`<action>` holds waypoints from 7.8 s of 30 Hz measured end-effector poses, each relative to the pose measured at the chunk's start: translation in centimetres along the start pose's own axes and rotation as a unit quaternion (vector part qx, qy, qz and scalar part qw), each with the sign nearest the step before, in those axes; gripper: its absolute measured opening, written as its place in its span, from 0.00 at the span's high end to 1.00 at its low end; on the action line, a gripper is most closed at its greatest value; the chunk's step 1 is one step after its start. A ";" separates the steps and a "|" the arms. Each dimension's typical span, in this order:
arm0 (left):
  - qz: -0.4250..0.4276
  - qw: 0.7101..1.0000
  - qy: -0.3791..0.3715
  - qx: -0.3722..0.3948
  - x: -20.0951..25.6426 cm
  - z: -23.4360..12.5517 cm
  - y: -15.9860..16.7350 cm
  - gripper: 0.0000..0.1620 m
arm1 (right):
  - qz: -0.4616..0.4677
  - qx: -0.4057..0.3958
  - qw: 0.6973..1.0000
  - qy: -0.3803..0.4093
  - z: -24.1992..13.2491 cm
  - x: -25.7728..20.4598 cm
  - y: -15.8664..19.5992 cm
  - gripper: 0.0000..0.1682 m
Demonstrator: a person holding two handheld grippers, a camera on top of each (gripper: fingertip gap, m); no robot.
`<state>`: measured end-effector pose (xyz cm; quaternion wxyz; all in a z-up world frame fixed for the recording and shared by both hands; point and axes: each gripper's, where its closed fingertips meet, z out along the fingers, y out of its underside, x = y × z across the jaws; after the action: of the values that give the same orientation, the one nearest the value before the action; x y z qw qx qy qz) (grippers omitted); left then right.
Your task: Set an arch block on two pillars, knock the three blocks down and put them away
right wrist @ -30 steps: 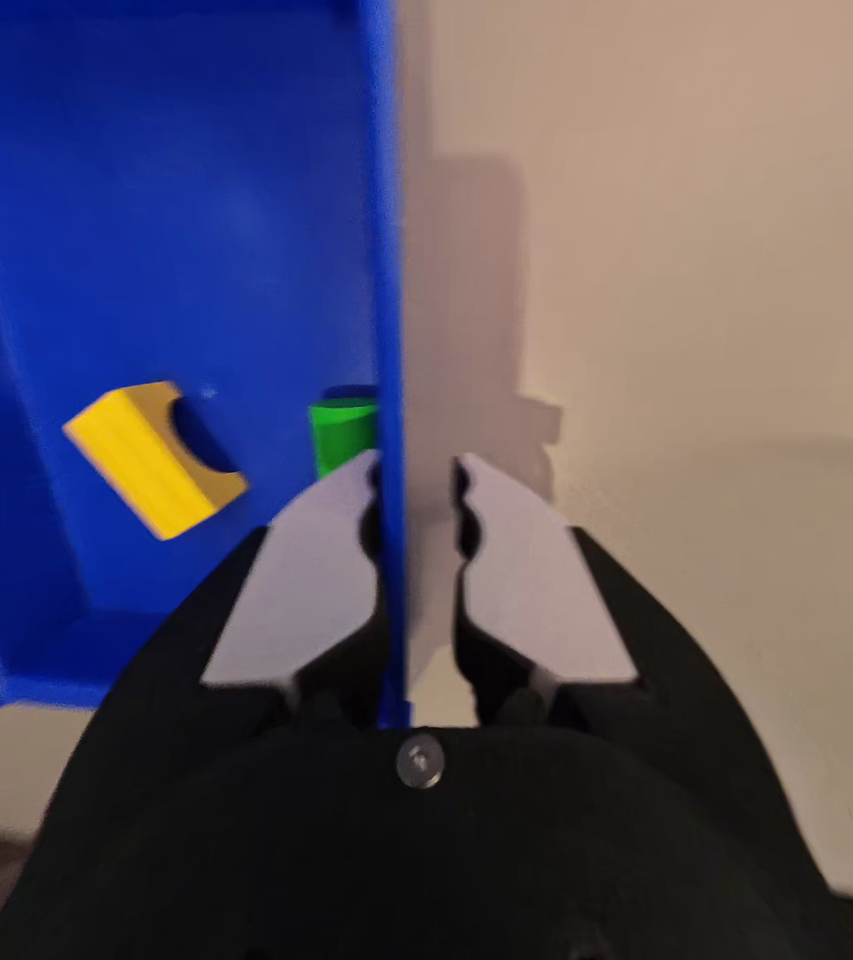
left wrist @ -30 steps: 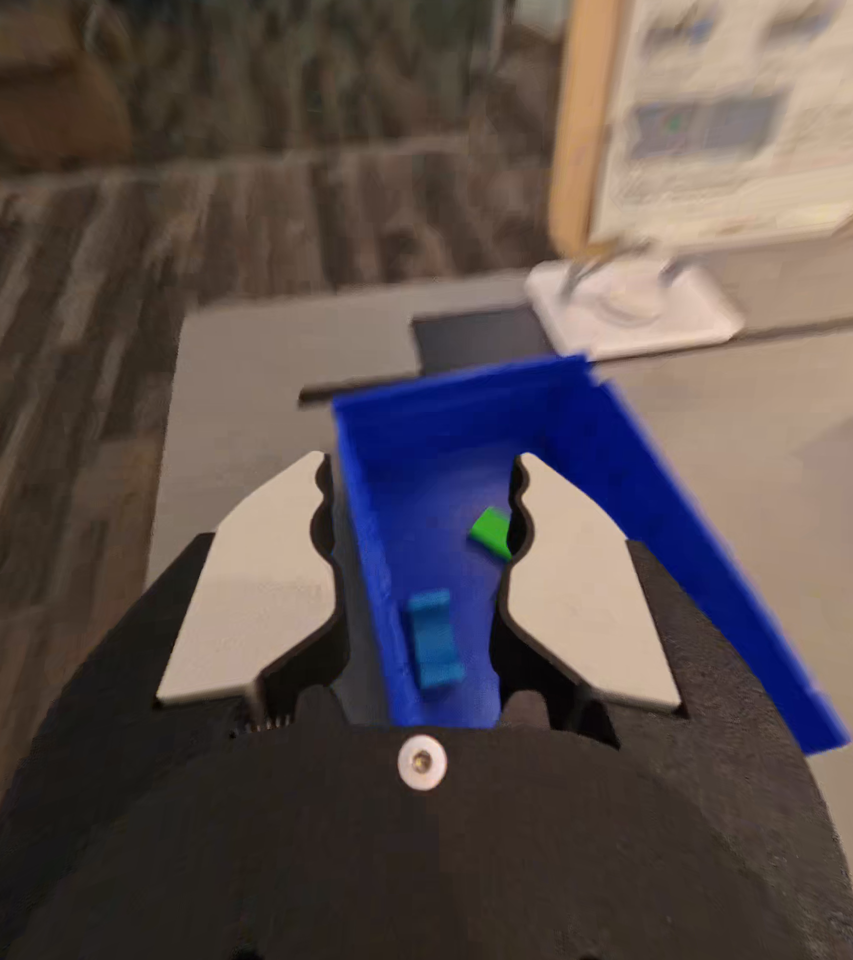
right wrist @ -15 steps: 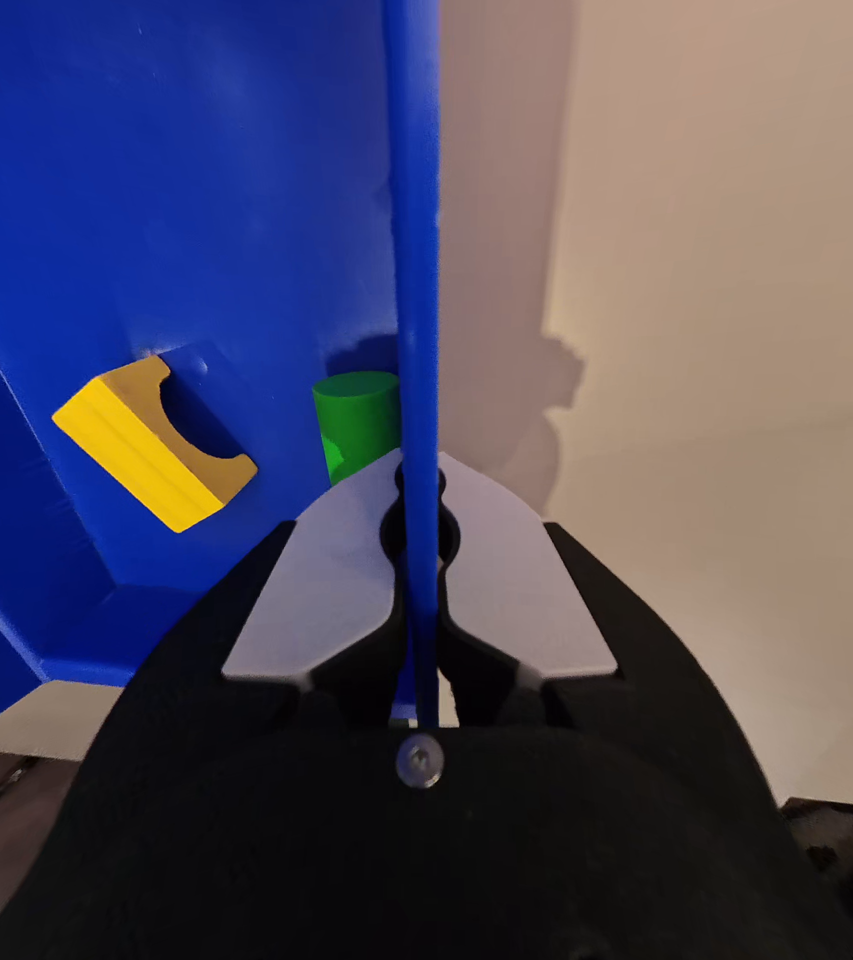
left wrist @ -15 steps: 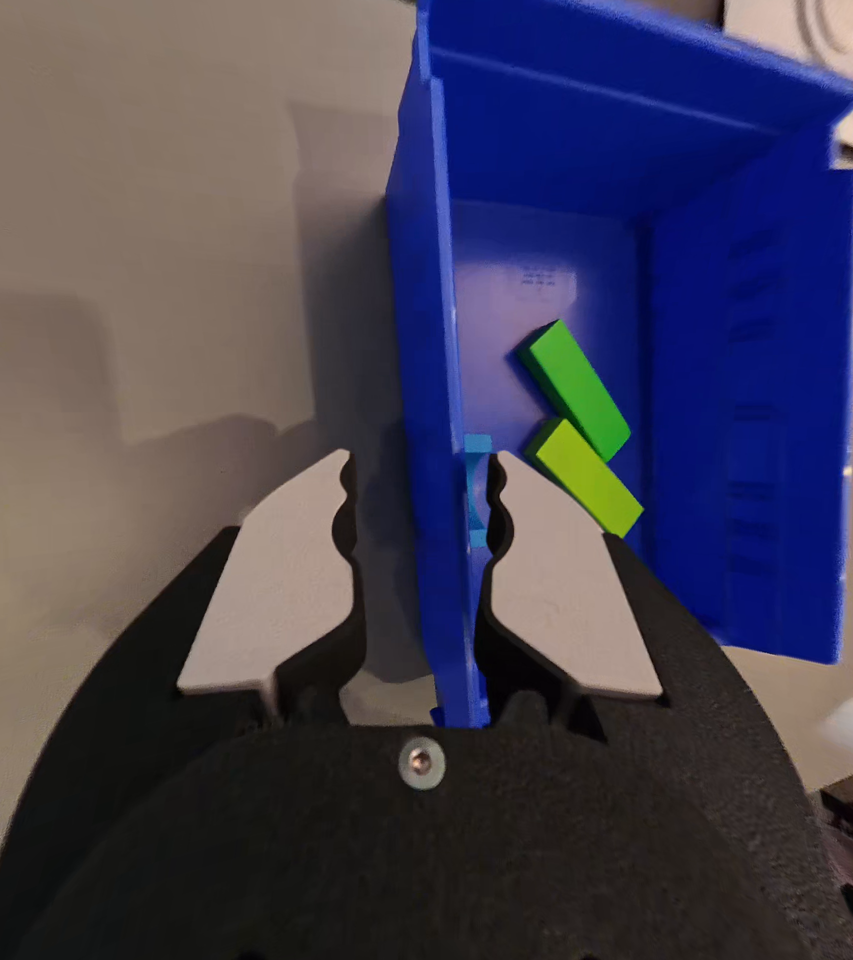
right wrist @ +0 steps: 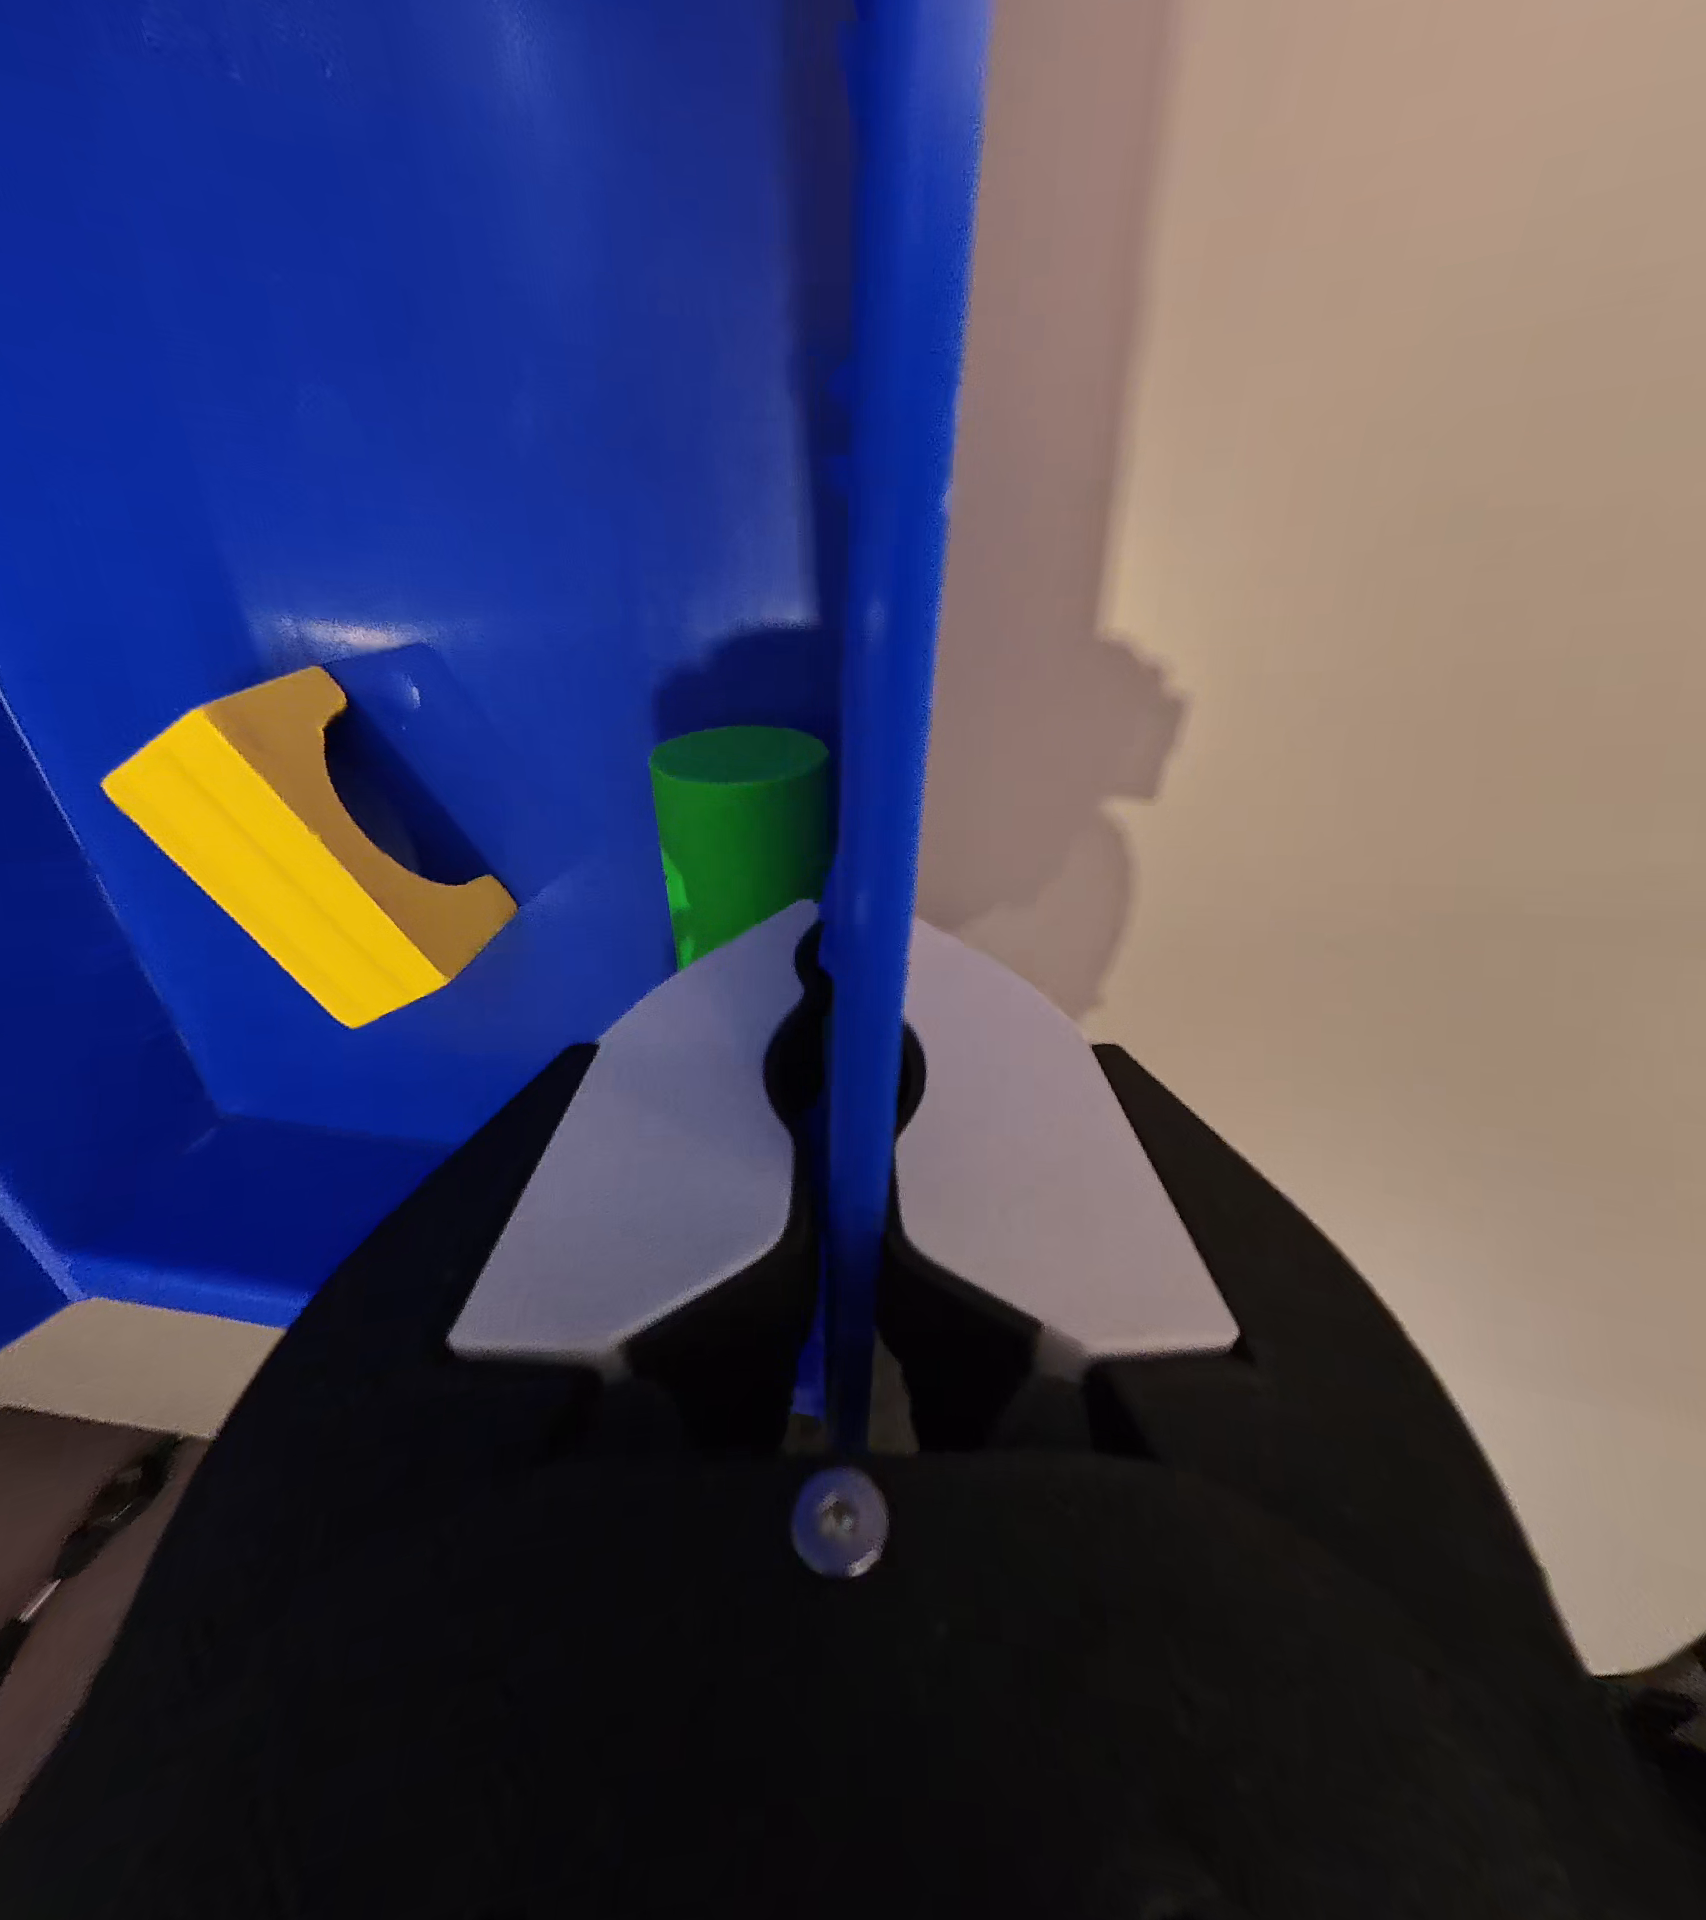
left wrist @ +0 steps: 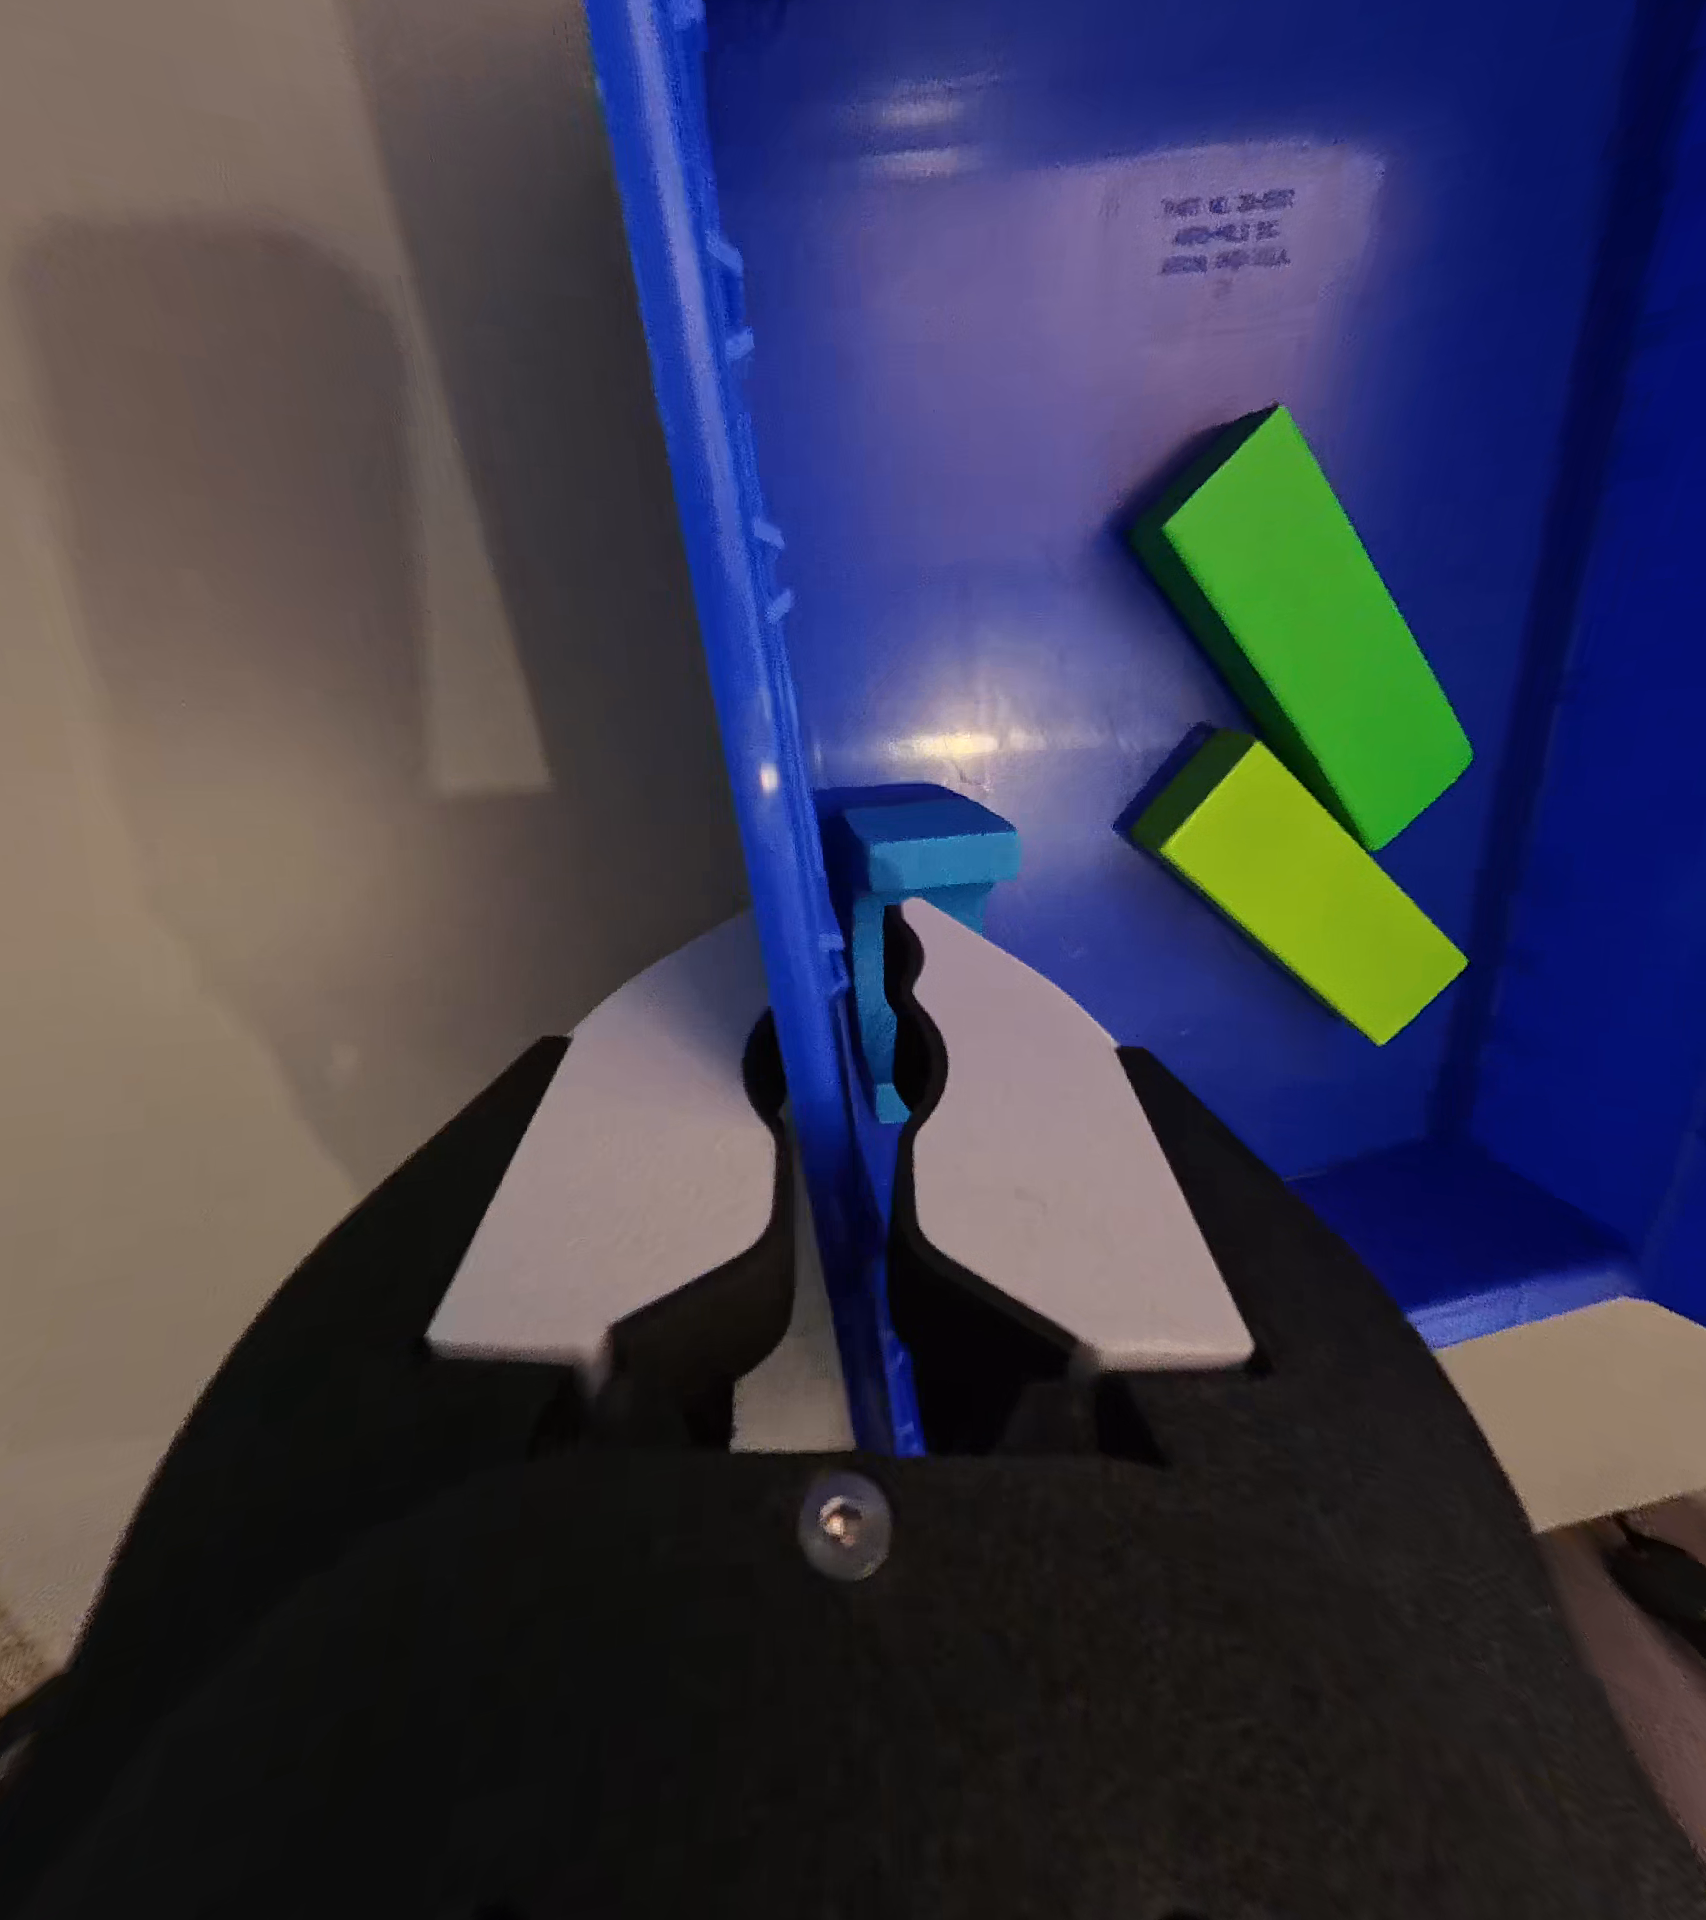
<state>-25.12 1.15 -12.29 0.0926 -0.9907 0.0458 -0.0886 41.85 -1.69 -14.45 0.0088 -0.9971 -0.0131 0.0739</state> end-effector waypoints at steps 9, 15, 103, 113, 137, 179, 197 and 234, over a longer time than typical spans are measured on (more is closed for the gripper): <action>0.134 0.990 0.022 -0.034 10.1 2.3 -0.8 0.89 | -0.094 -0.059 0.993 -0.028 1.9 -11.3 1.7 0.93; 0.186 0.979 0.045 -0.065 14.6 3.0 0.3 0.84 | -0.102 -0.065 0.992 -0.024 2.1 -12.8 0.2 0.92; -0.123 0.983 0.122 0.058 -6.6 -3.4 5.9 0.72 | -0.312 0.403 0.857 -0.071 -11.1 -45.6 -6.5 0.85; -0.046 0.998 0.017 0.037 -7.1 -2.7 4.5 0.92 | -0.096 0.304 0.947 -0.040 -6.6 -27.9 -5.3 0.72; 0.078 0.996 -0.025 0.030 -2.5 -0.9 0.9 0.95 | -0.150 0.036 0.988 -0.020 3.0 -23.8 -5.2 0.96; 0.084 0.996 -0.039 0.019 -1.4 -0.5 0.4 0.95 | -0.017 0.021 1.000 0.006 -1.4 8.4 -6.9 0.96; 0.092 0.995 -0.037 0.020 -0.7 -0.3 0.1 0.95 | -0.051 0.036 0.998 0.015 -1.3 8.2 -6.2 0.95; 0.106 0.954 -0.053 0.274 1.5 -13.6 -1.4 0.89 | -0.131 0.538 0.821 0.139 -18.3 2.0 -10.7 0.74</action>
<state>-26.08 0.00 1.39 0.3715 -0.9201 0.1191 -0.0344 46.23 8.79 3.60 0.5552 -0.8225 -0.1005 -0.0717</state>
